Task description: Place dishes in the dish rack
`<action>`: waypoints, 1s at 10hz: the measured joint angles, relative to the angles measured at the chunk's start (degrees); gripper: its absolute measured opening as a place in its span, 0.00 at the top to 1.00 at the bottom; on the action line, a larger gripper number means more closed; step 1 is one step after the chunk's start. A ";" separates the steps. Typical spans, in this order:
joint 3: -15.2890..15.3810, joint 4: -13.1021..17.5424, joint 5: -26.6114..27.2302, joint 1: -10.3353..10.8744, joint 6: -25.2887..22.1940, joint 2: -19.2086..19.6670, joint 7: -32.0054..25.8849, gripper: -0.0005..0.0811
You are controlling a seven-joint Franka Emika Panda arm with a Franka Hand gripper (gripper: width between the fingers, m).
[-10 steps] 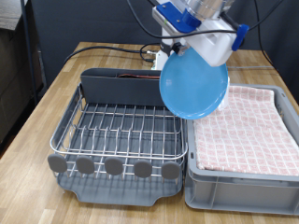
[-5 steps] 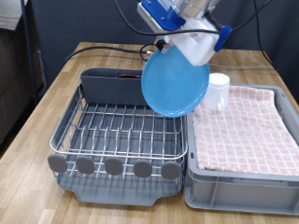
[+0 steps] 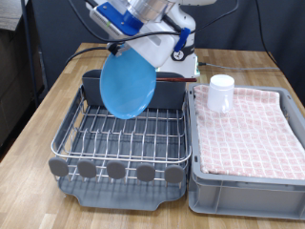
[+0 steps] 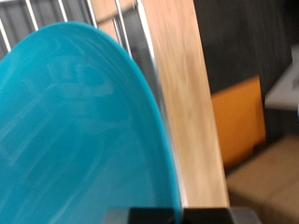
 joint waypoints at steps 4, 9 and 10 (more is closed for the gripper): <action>-1.57 -3.42 -0.67 -0.19 4.14 -2.05 -3.29 0.97; -3.03 -2.17 -4.84 -0.21 10.18 -0.77 -5.09 0.97; -3.44 -2.08 -5.44 -0.21 11.74 -0.32 -6.65 0.97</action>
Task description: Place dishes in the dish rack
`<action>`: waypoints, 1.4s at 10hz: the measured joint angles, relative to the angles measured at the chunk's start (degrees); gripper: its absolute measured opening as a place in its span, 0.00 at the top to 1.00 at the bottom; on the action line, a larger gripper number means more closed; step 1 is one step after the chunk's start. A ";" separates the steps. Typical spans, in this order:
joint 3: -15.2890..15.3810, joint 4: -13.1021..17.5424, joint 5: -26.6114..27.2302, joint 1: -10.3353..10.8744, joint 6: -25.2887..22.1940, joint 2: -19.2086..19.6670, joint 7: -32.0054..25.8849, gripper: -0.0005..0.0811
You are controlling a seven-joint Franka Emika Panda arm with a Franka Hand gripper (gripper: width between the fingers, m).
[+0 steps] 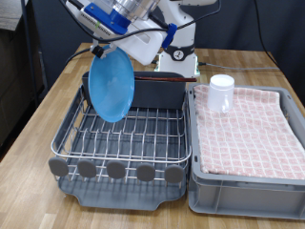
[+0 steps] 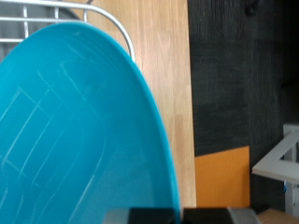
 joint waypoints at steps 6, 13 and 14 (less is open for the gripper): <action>-3.10 -2.15 -9.50 -0.11 10.98 1.10 -7.65 0.97; -6.50 -7.28 -19.26 -0.19 18.16 1.09 -10.14 0.97; -6.58 -7.67 -20.00 -0.18 18.72 1.10 -10.14 0.97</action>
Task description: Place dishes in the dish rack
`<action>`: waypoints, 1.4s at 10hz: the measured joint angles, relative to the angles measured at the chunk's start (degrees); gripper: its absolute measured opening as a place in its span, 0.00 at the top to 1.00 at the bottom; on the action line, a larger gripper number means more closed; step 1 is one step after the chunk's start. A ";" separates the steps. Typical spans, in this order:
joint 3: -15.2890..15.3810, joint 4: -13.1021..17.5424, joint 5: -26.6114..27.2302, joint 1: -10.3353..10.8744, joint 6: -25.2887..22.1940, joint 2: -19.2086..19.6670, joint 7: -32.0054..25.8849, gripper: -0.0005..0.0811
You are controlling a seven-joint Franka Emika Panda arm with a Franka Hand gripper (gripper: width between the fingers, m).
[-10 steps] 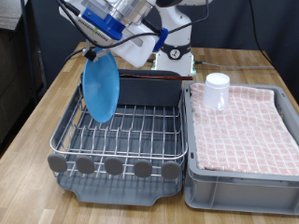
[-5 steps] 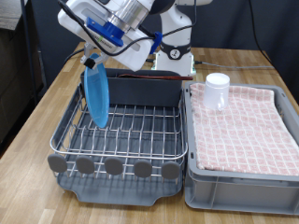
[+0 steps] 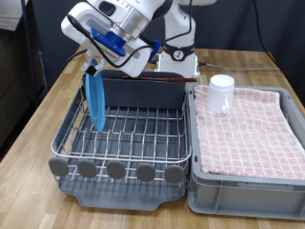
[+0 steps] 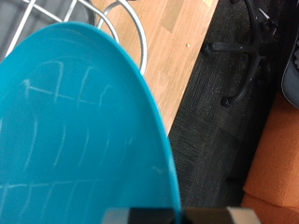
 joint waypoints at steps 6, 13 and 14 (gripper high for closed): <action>-0.87 -0.12 -0.89 0.00 5.09 2.04 0.88 0.97; -1.02 0.27 -0.53 0.01 3.60 3.49 0.74 0.97; -1.14 0.27 -0.54 0.01 4.08 3.70 0.74 0.97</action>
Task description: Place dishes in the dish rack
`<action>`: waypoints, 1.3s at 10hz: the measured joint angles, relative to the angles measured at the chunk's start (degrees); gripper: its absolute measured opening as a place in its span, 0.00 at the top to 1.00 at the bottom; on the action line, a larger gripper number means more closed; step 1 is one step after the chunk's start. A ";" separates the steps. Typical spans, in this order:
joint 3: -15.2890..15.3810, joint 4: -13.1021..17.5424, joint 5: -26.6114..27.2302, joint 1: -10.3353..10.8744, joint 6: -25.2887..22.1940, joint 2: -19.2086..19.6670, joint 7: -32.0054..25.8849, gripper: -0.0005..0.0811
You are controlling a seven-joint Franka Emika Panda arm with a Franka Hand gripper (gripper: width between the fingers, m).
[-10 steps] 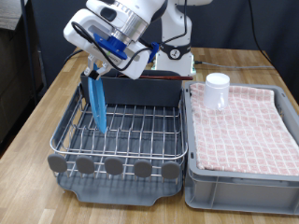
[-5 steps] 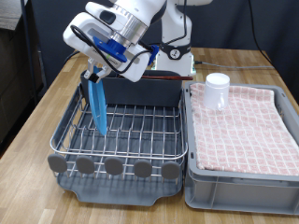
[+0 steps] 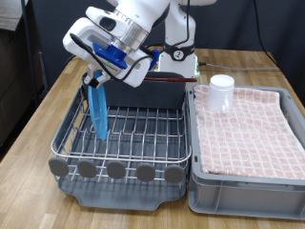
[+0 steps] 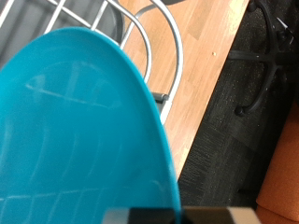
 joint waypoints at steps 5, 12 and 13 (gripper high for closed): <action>-0.64 1.03 -0.63 0.00 3.60 2.23 1.57 0.97; -0.58 1.61 2.31 0.00 3.15 3.50 4.86 0.46; -0.38 1.59 6.44 0.00 3.04 3.49 3.54 0.46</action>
